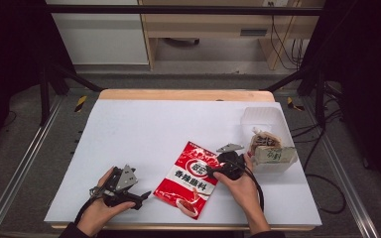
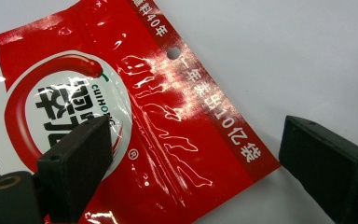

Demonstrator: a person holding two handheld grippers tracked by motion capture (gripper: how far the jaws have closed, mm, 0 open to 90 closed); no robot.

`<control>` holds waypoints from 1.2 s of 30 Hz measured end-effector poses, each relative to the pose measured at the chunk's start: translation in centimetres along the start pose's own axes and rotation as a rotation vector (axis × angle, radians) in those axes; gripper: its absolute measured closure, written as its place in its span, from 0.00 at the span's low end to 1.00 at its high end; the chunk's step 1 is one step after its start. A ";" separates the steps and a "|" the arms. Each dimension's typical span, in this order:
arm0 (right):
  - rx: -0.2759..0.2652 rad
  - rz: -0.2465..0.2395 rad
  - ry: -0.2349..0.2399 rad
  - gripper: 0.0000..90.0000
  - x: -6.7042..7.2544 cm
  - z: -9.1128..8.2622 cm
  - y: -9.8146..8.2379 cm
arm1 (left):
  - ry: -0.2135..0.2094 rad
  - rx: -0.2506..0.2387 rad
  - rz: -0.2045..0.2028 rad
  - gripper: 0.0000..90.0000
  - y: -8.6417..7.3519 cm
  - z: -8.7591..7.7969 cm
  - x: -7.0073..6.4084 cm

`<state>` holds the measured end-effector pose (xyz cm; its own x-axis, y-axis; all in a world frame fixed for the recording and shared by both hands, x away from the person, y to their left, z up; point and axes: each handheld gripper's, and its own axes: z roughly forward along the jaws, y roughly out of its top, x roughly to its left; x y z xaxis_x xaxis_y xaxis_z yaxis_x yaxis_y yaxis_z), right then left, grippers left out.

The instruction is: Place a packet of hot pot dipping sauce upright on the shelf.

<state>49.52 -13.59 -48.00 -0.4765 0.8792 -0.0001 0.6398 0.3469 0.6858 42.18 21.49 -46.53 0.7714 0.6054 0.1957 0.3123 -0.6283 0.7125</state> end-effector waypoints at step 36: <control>-0.035 -0.031 0.025 0.72 0.2 -1.7 -0.6 | -0.002 -0.002 0.000 0.09 0.0 0.0 0.1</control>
<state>48.01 -14.22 -47.20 -0.5107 0.8598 -0.0035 0.6036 0.3614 0.7107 42.24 21.49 -46.52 0.7723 0.6048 0.1944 0.3114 -0.6271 0.7139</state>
